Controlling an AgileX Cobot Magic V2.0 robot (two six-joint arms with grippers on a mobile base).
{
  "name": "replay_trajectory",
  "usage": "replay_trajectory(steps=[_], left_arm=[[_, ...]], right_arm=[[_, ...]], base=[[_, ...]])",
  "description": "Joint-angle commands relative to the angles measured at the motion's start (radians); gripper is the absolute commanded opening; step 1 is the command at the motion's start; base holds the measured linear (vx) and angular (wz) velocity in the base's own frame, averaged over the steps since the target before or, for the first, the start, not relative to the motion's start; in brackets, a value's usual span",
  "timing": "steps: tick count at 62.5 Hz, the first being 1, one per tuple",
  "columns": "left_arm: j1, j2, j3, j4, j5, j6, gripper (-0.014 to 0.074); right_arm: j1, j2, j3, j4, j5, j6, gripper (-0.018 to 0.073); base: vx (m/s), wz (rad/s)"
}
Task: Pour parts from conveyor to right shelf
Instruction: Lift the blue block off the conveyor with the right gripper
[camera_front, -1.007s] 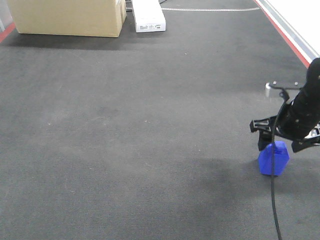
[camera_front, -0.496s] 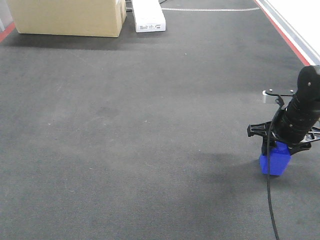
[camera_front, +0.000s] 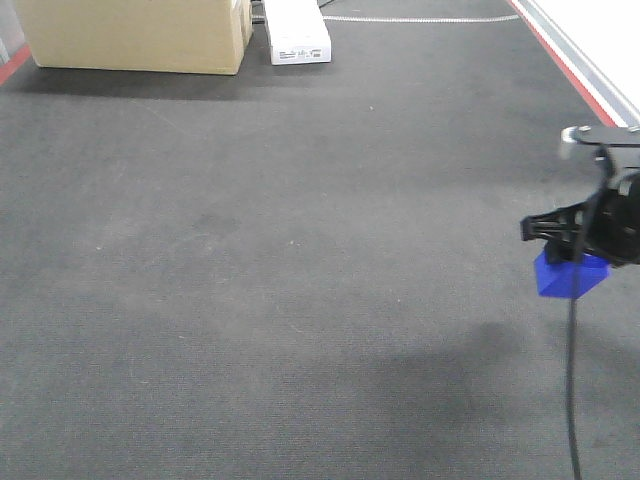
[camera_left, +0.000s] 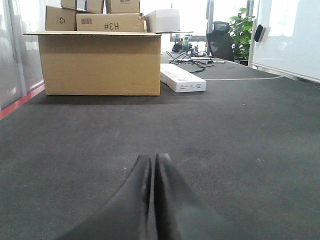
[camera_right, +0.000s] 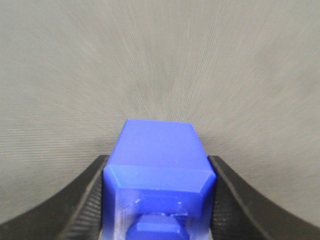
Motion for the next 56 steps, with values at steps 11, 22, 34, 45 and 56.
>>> replay_trajectory(steps=[11,22,34,45,56], left_arm=[[-0.004,-0.011,0.030,0.000,-0.072,-0.009,-0.0006],[-0.004,-0.011,0.030,0.000,-0.072,-0.009,-0.0006],[-0.004,-0.011,0.030,0.000,-0.072,-0.009,-0.0006],[-0.004,-0.011,0.030,0.000,-0.072,-0.009,-0.0006],[-0.004,-0.011,0.030,0.000,-0.072,-0.009,-0.0006]], right_arm=[[-0.004,-0.354,0.204,0.028,-0.247,-0.090,-0.0010],[-0.004,-0.562,0.351,0.058,-0.306,-0.117,-0.0010],[-0.004,-0.794,0.509,0.127,-0.370,-0.192,-0.0010],[-0.004,-1.022,0.629,0.259,-0.391,-0.310,-0.0010],[-0.004,-1.220,0.732,0.402,-0.392,-0.479,-0.0010]], base=[[0.00,0.00],[0.00,0.00],[0.00,0.00],[0.00,0.00],[0.00,0.00]])
